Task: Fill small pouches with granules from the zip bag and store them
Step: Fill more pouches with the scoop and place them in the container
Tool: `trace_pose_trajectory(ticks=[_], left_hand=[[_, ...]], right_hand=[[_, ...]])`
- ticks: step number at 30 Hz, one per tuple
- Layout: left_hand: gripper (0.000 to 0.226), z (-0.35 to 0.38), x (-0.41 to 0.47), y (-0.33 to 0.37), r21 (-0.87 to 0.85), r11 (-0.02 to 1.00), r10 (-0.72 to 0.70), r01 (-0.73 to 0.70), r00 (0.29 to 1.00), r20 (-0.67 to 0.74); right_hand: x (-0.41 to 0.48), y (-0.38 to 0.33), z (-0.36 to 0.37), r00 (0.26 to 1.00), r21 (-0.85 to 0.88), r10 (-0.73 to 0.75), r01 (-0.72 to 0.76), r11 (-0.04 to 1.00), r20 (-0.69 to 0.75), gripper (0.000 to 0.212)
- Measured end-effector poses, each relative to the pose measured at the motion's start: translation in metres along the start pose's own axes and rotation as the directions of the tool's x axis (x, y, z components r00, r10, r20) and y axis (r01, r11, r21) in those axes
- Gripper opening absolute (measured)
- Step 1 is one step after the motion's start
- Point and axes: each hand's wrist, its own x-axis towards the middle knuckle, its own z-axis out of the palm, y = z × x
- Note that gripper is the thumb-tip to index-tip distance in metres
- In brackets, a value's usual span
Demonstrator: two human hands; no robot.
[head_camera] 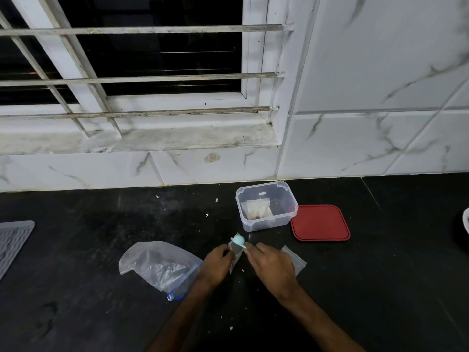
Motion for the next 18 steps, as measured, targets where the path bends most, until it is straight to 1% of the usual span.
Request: trace_pose_trajectory(ticks=[1, 2, 4, 6, 7, 8, 9, 11, 12, 13, 15, 16, 17, 18], left_hand=[[0.019, -0.002, -0.003, 0.002, -0.004, 1.000, -0.007, 0.007, 1.000, 0.002], [0.016, -0.003, -0.005, 0.004, -0.005, 1.000, -0.008, 0.008, 1.000, 0.010], [0.015, -0.006, -0.013, 0.010, 0.043, 0.999, 0.005, -0.007, 0.999, 0.045], [0.020, -0.007, -0.024, 0.017, 0.115, 0.993, 0.024, -0.031, 0.998, 0.065], [0.023, -0.008, -0.030, 0.020, 0.158, 0.986, 0.047, -0.054, 0.998, 0.046], [0.025, -0.009, -0.036, 0.021, 0.224, 0.970, 0.095, -0.092, 0.995, -0.006], [0.026, -0.012, -0.044, 0.022, 0.311, 0.942, 0.162, -0.128, 0.983, -0.085], [0.030, -0.022, -0.061, 0.019, 0.497, 0.851, 0.324, -0.172, 0.916, -0.236], [0.038, -0.029, -0.070, 0.012, 0.590, 0.794, 0.371, -0.145, 0.885, -0.281], [0.054, -0.037, -0.076, 0.002, 0.670, 0.736, 0.389, -0.092, 0.868, -0.308], [0.089, -0.052, -0.081, -0.024, 0.795, 0.605, 0.357, 0.048, 0.876, -0.325], [0.099, -0.058, -0.082, -0.035, 0.828, 0.550, 0.326, 0.108, 0.885, -0.332], [0.100, -0.064, -0.082, -0.044, 0.841, 0.519, 0.293, 0.152, 0.893, -0.343], [0.095, -0.069, -0.082, -0.049, 0.840, 0.513, 0.248, 0.176, 0.906, -0.342]], right_hand=[[0.003, -0.002, -0.003, 0.995, 0.085, 0.097, -0.098, 0.992, 0.007, 0.022], [0.004, -0.004, -0.004, 0.981, 0.191, 0.191, -0.193, 0.962, 0.031, 0.020], [0.004, -0.004, -0.007, 0.933, 0.410, 0.348, -0.353, 0.841, 0.090, 0.017], [0.004, -0.001, -0.009, 0.878, 0.563, 0.450, -0.457, 0.689, 0.161, 0.012], [0.002, 0.000, -0.010, 0.859, 0.606, 0.476, -0.482, 0.632, 0.187, 0.012], [0.000, 0.001, -0.013, 0.848, 0.628, 0.490, -0.497, 0.599, 0.203, 0.013], [-0.004, 0.000, -0.018, 0.840, 0.642, 0.495, -0.508, 0.574, 0.222, 0.014], [-0.009, -0.004, -0.031, 0.841, 0.688, 0.483, -0.501, 0.525, 0.244, 0.012], [-0.013, -0.008, -0.038, 0.846, 0.708, 0.462, -0.496, 0.503, 0.265, 0.011], [-0.016, -0.013, -0.043, 0.851, 0.716, 0.432, -0.500, 0.487, 0.300, 0.011], [-0.021, -0.026, -0.046, 0.851, 0.701, 0.343, -0.524, 0.484, 0.399, 0.010], [-0.023, -0.032, -0.044, 0.848, 0.688, 0.299, -0.531, 0.495, 0.438, 0.009], [-0.022, -0.038, -0.042, 0.844, 0.678, 0.265, -0.533, 0.506, 0.466, 0.010], [-0.022, -0.044, -0.040, 0.835, 0.671, 0.250, -0.544, 0.505, 0.490, 0.011]])
